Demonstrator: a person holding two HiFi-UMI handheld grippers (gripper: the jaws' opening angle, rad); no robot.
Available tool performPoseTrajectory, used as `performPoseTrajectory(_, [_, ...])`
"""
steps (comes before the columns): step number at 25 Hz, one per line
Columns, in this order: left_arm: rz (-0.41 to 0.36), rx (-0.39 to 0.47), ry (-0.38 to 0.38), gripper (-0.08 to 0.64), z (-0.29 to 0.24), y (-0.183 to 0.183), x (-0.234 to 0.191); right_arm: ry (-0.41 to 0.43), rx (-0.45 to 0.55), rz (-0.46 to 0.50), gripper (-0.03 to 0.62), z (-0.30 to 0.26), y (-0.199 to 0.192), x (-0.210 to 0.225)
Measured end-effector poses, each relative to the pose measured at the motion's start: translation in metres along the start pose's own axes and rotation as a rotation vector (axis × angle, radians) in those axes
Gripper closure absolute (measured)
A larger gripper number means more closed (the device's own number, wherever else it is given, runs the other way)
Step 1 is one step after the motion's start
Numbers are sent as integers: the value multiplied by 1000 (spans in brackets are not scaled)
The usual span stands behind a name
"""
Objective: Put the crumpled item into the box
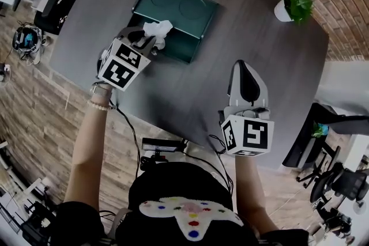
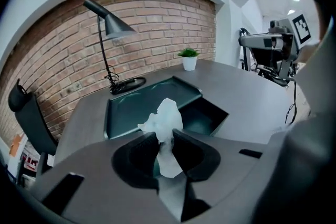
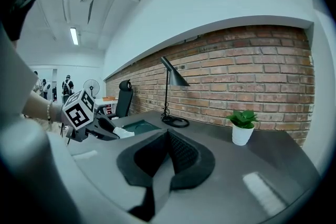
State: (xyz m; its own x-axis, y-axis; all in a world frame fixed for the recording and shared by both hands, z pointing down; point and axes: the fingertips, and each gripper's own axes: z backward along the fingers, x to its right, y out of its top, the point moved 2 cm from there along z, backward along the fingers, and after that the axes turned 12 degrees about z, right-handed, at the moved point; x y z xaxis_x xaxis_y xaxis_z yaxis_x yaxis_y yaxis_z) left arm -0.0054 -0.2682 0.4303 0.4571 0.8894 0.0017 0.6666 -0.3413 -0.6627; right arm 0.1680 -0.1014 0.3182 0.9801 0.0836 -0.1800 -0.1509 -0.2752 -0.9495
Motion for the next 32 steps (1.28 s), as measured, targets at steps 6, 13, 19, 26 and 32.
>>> performPoseTrajectory(6, [-79, -133, -57, 486, -20, -4, 7, -10, -10, -12, 583, 0, -5, 2])
performPoseTrajectory(13, [-149, -256, -99, 486, -42, -13, 14, -22, -20, -17, 583, 0, -9, 5])
performPoseTrajectory(19, [-178, -260, -40, 478, -55, -15, 7, -28, -29, -18, 583, 4, -12, 10])
performPoseTrajectory(26, [-120, -189, 26, 362, -53, -9, -2, -10, -28, -8, 583, 7, -15, 13])
performPoseTrajectory(32, [8, 3, 67, 364, -19, 5, -1, 31, -8, 3, 583, 13, -9, 12])
